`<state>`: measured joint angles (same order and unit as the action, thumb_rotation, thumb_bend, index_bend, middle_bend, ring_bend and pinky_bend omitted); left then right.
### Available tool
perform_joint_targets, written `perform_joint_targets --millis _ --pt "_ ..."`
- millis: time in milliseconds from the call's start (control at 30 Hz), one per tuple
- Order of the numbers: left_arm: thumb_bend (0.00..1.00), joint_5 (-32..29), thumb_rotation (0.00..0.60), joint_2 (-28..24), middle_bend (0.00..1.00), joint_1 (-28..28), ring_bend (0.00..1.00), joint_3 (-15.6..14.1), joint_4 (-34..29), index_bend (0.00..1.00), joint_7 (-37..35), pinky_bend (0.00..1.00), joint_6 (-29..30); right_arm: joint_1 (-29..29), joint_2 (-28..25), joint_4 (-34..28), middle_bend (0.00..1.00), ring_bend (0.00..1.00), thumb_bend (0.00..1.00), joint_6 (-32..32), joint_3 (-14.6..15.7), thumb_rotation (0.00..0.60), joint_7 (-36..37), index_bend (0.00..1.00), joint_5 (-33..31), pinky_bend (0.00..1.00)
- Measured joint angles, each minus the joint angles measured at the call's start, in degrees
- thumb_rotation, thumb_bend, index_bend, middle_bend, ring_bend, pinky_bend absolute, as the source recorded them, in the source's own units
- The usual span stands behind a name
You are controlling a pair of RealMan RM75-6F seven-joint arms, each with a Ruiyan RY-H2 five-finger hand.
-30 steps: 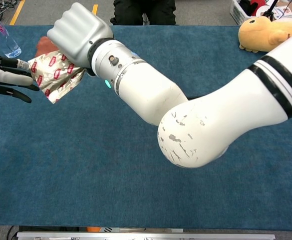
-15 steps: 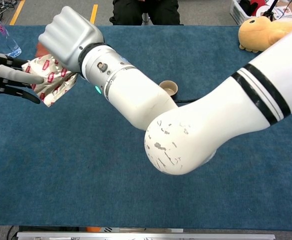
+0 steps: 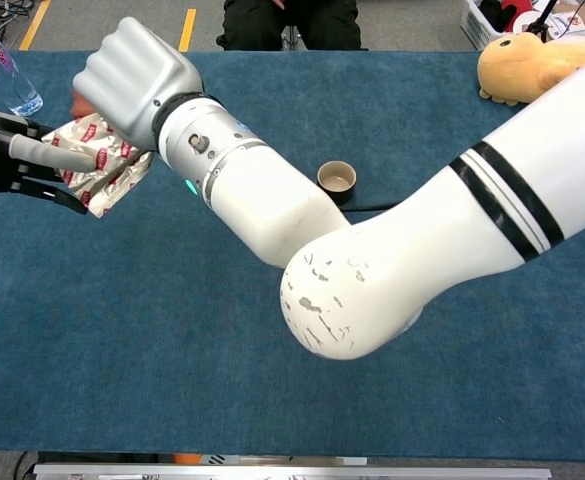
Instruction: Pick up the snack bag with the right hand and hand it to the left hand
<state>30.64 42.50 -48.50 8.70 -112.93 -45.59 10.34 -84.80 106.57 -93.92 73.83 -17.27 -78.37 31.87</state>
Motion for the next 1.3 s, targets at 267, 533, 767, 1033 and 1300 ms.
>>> perform_joint_targets --millis 267,533,767,1033,1300 --pt "0.25 -0.89 0.6 0.26 0.49 -0.45 0.46 -0.66 0.6 0.45 0.87 0.45 0.22 0.57 0.04 0.06 0.51 0.44 0.4 -0.3 0.43 0.6 0.1 0.62 -0.09 0.52" --pt "0.25 -1.26 0.6 0.48 0.59 -0.45 0.55 -0.58 1.0 0.51 1.42 0.49 -0.28 1.01 -0.19 0.02 0.51 0.44 0.4 -0.85 0.83 0.6 0.27 0.62 0.33 0.52" --pt "0.25 -1.18 0.6 0.72 0.59 0.15 0.55 0.11 1.41 0.52 1.61 0.49 -1.2 1.38 -0.68 -0.47 0.51 0.44 0.39 -1.06 0.87 0.6 0.43 0.62 0.54 0.52" --pt "0.25 -0.11 0.6 0.89 0.59 2.57 0.55 3.23 2.28 0.52 1.33 0.49 -4.66 1.71 -1.34 -1.31 0.46 0.4 0.38 -1.48 0.77 0.6 0.73 0.44 0.43 0.52" --pt "0.25 2.36 0.6 1.63 0.59 9.7 0.54 11.97 3.98 0.52 2.15 0.5 -11.0 2.23 -3.66 -3.38 0.25 0.21 0.35 -2.57 0.45 0.6 1.83 0.04 0.3 0.38"
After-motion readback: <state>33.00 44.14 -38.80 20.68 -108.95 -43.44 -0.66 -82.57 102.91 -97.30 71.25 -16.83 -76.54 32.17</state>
